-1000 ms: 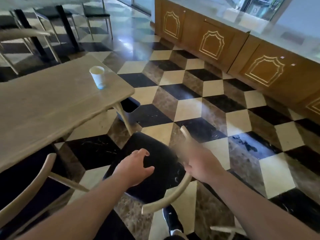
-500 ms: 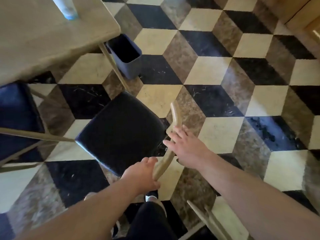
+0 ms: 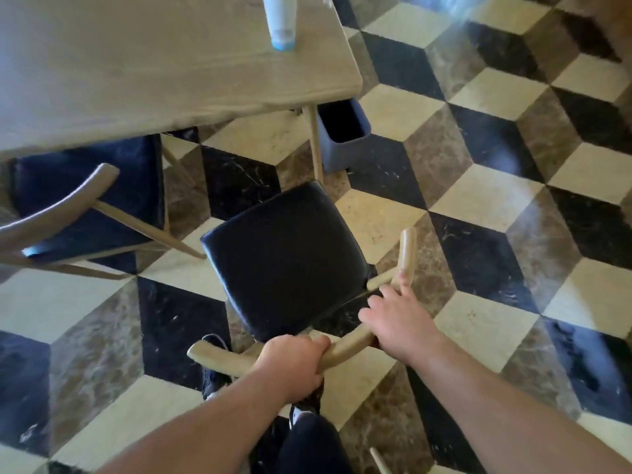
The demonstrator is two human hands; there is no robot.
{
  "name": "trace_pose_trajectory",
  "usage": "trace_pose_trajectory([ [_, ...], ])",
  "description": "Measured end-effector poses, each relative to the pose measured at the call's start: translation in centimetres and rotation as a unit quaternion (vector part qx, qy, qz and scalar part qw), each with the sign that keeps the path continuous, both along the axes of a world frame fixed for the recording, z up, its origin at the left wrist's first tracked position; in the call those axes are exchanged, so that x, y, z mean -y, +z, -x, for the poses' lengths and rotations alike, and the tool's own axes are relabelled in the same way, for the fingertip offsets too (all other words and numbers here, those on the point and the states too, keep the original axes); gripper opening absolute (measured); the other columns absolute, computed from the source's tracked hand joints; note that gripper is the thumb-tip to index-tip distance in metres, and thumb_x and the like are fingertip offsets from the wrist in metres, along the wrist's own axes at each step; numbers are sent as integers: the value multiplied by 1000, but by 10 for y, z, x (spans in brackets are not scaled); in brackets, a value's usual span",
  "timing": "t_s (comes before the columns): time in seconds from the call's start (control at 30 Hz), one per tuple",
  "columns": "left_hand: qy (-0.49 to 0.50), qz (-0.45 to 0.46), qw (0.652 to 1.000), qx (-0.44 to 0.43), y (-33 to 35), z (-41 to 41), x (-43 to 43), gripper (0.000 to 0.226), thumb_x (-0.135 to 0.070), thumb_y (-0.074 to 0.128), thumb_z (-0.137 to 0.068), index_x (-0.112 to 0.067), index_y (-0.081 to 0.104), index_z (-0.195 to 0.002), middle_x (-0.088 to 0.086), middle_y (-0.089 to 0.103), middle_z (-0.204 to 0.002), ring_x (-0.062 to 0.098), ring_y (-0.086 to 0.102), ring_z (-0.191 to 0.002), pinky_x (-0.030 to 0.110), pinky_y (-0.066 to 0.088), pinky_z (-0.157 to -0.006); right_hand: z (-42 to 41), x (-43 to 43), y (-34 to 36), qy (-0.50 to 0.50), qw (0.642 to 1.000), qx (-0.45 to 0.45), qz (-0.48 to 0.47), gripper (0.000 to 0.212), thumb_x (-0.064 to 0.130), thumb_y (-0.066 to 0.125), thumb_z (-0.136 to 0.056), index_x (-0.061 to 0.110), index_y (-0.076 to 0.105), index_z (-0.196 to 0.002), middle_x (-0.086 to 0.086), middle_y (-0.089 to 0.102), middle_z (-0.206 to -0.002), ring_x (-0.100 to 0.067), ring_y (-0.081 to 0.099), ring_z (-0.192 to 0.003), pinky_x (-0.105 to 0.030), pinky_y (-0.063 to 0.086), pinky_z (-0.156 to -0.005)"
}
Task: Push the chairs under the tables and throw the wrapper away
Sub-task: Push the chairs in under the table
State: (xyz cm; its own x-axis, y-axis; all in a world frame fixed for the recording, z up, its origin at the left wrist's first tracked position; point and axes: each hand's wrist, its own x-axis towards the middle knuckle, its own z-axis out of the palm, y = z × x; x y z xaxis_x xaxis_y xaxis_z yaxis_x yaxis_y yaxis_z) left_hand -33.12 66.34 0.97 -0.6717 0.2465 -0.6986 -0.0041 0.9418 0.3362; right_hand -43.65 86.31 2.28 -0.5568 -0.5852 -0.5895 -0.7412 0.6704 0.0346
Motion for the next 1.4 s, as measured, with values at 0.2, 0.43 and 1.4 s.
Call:
trace_pose_trajectory([
  [0.2, 40, 6, 998, -54, 0, 27, 92, 33, -47, 59, -100, -34, 53, -130, -4, 66, -110, 25, 65, -99, 46, 55, -88, 21, 81, 3, -64, 998, 1, 19, 15, 25, 67, -98, 34, 64, -111, 5, 65, -115, -27, 53, -125, -68, 15, -124],
  [0.43, 54, 26, 989, -131, -5, 78, 202, 33, -41, 64, -99, -36, 56, -130, -6, 65, -110, 22, 63, -105, 47, 49, -100, 63, 175, -6, -104, 994, -26, 35, 29, 50, 72, -93, 43, 64, -119, 12, 67, -117, -22, 59, -122, -66, 27, -121],
  [1.4, 223, 202, 953, -40, -15, 68, 548, 22, -43, 63, -95, -32, 47, -104, -10, 61, -80, 11, 58, -69, 31, 48, -59, 116, 420, -19, -53, 996, 27, 64, 45, 50, 57, -103, 30, 41, -140, 4, 65, -103, -25, 69, -86, -39, 49, -64],
])
